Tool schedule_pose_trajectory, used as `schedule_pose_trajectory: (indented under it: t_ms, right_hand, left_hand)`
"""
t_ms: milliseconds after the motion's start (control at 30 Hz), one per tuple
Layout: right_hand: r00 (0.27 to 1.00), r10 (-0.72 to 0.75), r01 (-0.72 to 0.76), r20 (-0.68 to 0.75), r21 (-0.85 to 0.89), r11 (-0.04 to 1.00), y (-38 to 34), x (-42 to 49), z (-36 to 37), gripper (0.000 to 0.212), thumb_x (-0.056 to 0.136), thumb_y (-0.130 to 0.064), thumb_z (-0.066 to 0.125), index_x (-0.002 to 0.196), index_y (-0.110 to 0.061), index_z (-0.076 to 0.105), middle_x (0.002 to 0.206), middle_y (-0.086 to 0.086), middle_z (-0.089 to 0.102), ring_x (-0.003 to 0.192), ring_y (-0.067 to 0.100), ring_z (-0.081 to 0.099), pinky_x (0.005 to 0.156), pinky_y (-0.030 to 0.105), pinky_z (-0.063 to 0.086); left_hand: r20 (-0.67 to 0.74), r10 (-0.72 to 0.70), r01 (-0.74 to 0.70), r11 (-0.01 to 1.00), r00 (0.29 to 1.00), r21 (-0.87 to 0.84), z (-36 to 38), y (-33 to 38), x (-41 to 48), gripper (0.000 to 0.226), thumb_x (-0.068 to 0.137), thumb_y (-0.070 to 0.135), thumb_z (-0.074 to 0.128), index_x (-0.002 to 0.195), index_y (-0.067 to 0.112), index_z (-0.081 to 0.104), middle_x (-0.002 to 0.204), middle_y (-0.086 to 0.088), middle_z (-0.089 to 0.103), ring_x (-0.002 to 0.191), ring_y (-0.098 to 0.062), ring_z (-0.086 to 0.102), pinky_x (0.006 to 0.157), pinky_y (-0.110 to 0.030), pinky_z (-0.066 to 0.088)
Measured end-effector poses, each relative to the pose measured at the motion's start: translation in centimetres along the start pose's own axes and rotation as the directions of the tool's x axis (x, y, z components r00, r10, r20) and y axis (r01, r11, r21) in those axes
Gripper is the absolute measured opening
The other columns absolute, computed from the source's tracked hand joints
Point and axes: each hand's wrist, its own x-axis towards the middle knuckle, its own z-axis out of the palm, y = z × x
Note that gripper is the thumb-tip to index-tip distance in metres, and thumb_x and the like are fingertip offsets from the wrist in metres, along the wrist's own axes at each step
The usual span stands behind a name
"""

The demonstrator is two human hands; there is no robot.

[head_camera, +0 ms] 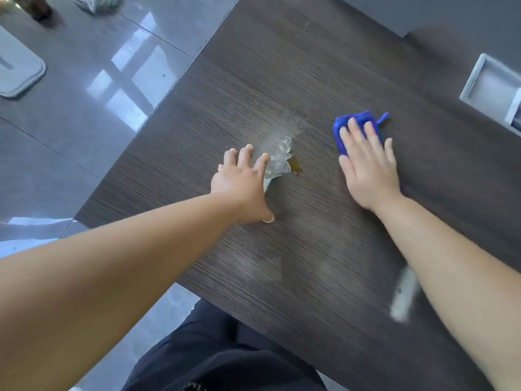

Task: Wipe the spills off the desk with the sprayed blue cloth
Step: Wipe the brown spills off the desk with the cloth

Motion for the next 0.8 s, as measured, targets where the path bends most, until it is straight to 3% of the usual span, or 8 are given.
schedule_pose_trajectory:
  t_ms: [100,167,267,433,500,567,667,800]
  right_hand:
    - [0.948,0.312,-0.311,-0.062,0.03,0.95,-3.6,3.6,0.0,0.054,0.101,-0.038,0.025,0.151,-0.021,0.013,0.16,-0.006,0.003,0.146,0.02,0.001,0.115,0.053,0.006]
    - [0.95,0.305,-0.302,-0.059,0.052,0.952,-7.1,4.4,0.3,0.056,0.101,-0.04,0.024,0.152,-0.021,0.009,0.16,-0.005,0.0,0.146,0.02,-0.001,0.115,0.053,0.005]
    - [1.0,-0.008,0.009,-0.028,0.027,1.0,-10.5,0.3,1.7,0.057,0.099,-0.043,0.024,0.151,-0.021,0.017,0.159,-0.002,0.009,0.146,0.022,0.007,0.114,0.053,0.008]
    - [0.899,-0.437,0.439,0.037,-0.053,0.897,-3.9,-6.2,2.2,0.053,0.095,-0.04,0.032,0.144,-0.018,0.036,0.153,-0.002,0.027,0.141,0.023,0.023,0.112,0.057,0.014]
    - [0.952,-0.306,0.307,0.014,-0.059,0.95,-0.9,-5.1,1.4,0.055,0.095,-0.04,0.03,0.145,-0.018,0.034,0.153,0.0,0.027,0.141,0.025,0.023,0.11,0.065,0.016]
    - [0.998,0.057,-0.057,-0.019,0.003,0.998,-1.3,-2.7,0.7,0.055,0.098,-0.042,0.027,0.149,-0.02,0.024,0.158,-0.002,0.017,0.145,0.023,0.013,0.113,0.061,0.01]
    - [0.914,0.396,-0.39,-0.092,0.078,0.918,-6.2,0.2,1.0,0.056,0.1,-0.042,0.027,0.151,-0.02,0.015,0.16,-0.004,0.006,0.146,0.021,0.003,0.115,0.053,0.005]
    - [0.995,0.059,-0.054,-0.081,0.065,0.996,-11.3,-3.4,2.5,0.058,0.097,-0.044,0.027,0.149,-0.018,0.026,0.158,0.0,0.018,0.145,0.024,0.015,0.113,0.054,0.013]
  left_hand:
    - [-0.02,0.004,-0.003,0.999,1.0,0.036,0.2,0.0,-0.1,0.123,0.063,0.057,0.078,0.151,0.023,-0.001,0.157,-0.002,-0.002,0.142,-0.029,0.002,0.105,-0.042,0.034]
    - [-0.035,-0.011,0.013,0.999,0.999,0.049,0.4,0.0,-0.3,0.127,0.061,0.058,0.079,0.151,0.019,-0.003,0.157,-0.001,-0.001,0.143,-0.028,0.002,0.107,-0.04,0.032]
    - [-0.052,-0.021,0.024,0.998,0.998,0.056,0.5,-0.2,-0.1,0.131,0.06,0.06,0.078,0.151,0.013,-0.003,0.157,0.0,0.002,0.143,-0.027,0.004,0.111,-0.037,0.027]
    - [-0.046,-0.014,0.017,0.998,0.999,0.064,0.6,-0.4,0.0,0.134,0.058,0.063,0.077,0.151,0.011,-0.005,0.157,0.001,0.001,0.143,-0.026,0.003,0.112,-0.037,0.026]
    - [-0.036,-0.014,0.016,0.998,0.999,0.062,0.6,-0.3,-0.1,0.134,0.059,0.063,0.077,0.151,0.011,-0.005,0.157,0.001,0.001,0.143,-0.027,0.002,0.112,-0.038,0.026]
    - [-0.041,-0.014,0.016,0.997,0.999,0.073,0.5,-0.2,0.0,0.134,0.059,0.063,0.077,0.151,0.01,-0.005,0.156,0.0,0.002,0.142,-0.028,0.004,0.111,-0.038,0.027]
    - [-0.038,-0.009,0.013,0.995,0.999,0.094,0.5,-0.2,0.1,0.134,0.059,0.064,0.077,0.151,0.009,-0.004,0.156,0.0,0.002,0.141,-0.028,0.006,0.111,-0.038,0.028]
    - [-0.064,-0.004,0.01,0.995,0.998,0.101,0.6,-0.3,0.1,0.134,0.058,0.065,0.076,0.151,0.009,-0.002,0.156,0.0,0.004,0.141,-0.027,0.007,0.111,-0.036,0.028]
